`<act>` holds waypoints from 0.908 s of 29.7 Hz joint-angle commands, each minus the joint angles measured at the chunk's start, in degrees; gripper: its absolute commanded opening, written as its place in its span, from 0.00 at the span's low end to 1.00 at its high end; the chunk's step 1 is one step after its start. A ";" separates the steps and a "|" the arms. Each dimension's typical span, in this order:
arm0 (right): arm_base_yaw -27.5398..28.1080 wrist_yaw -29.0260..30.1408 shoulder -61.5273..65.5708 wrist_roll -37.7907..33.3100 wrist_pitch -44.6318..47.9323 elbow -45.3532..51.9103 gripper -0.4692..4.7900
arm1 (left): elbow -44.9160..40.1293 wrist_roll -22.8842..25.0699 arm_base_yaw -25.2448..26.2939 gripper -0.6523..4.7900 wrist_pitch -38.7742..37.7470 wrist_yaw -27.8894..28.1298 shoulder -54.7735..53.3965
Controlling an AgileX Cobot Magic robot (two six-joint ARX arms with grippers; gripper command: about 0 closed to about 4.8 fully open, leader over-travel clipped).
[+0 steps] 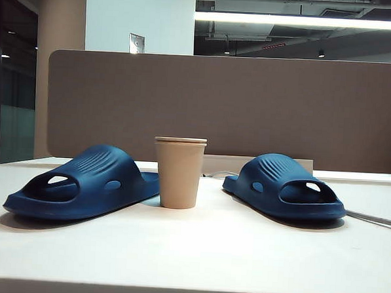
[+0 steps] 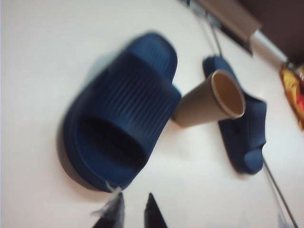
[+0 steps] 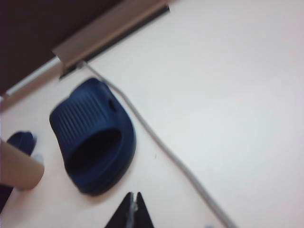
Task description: Interlock the pair of blue slippers on the table with their fronts facing up.
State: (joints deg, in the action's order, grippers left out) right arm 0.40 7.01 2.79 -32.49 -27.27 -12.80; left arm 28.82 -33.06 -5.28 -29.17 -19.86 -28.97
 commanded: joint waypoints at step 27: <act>-2.69 12.44 19.87 -6.95 10.86 -5.60 0.08 | -0.02 -4.37 -0.07 0.29 13.62 -11.39 -29.94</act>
State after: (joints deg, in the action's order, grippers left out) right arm -1.78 19.33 22.70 -39.35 -17.50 -18.09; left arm 28.69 -36.16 -5.30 -18.00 -29.65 -58.54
